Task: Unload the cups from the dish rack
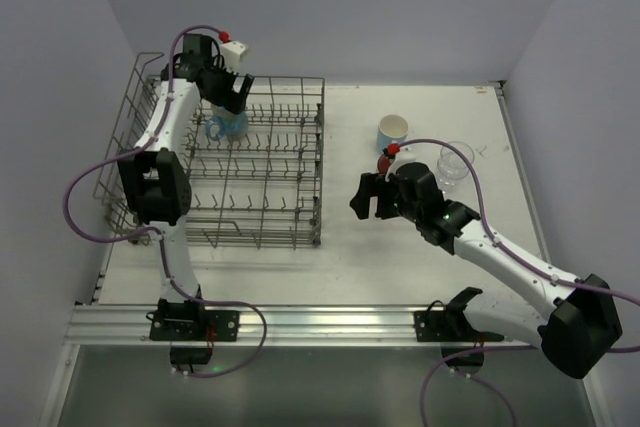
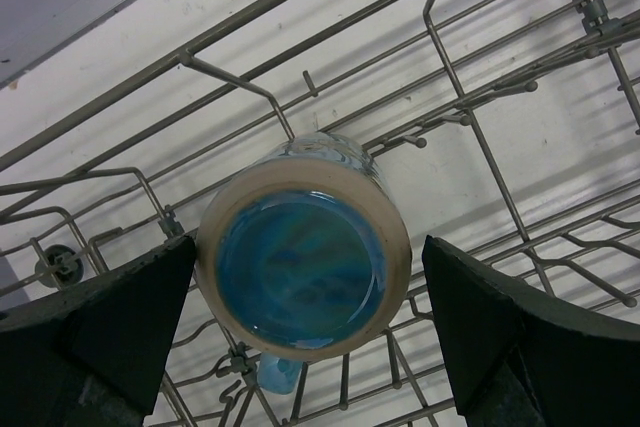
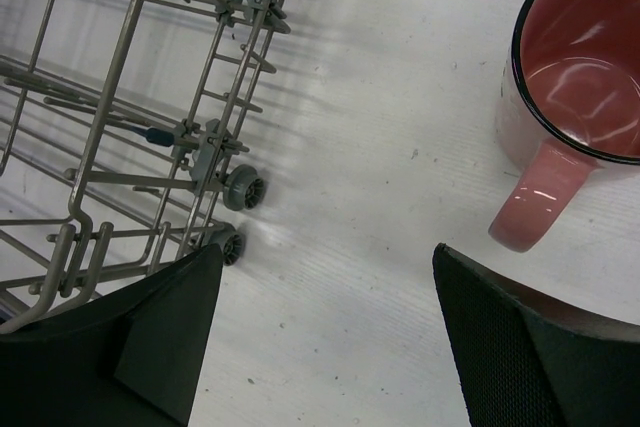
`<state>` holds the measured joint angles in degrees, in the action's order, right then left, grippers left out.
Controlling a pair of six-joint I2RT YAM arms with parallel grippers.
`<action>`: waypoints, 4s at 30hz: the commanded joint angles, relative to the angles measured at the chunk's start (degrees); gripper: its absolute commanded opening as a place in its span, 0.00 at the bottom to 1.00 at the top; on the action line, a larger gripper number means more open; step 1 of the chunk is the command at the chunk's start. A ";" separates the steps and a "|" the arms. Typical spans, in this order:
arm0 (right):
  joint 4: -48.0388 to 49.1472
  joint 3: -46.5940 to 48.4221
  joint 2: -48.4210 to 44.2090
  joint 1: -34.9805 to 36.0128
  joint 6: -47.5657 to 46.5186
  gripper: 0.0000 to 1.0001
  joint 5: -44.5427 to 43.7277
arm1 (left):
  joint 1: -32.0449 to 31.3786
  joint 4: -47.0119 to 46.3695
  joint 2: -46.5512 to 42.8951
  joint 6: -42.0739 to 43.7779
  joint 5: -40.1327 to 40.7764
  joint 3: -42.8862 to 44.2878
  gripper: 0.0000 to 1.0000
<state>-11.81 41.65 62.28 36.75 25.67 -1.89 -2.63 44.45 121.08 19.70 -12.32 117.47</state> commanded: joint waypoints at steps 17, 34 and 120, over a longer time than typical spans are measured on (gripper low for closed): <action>3.11 -1.04 -1.20 0.16 -1.24 0.88 1.01 | 0.61 3.11 5.40 2.36 0.63 -1.54 0.99; 3.29 -1.04 -0.49 0.16 -1.41 0.88 1.18 | 0.52 -4.63 1.27 -0.37 4.49 -3.39 0.23; 72.63 15.12 26.66 0.25 30.23 0.72 44.87 | -15.91 -122.58 -59.91 -97.49 -0.25 -84.34 0.00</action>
<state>56.71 53.08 87.79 36.80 55.29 40.86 -17.34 -66.96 61.67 -76.77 -15.94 31.97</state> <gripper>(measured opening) 0.726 0.922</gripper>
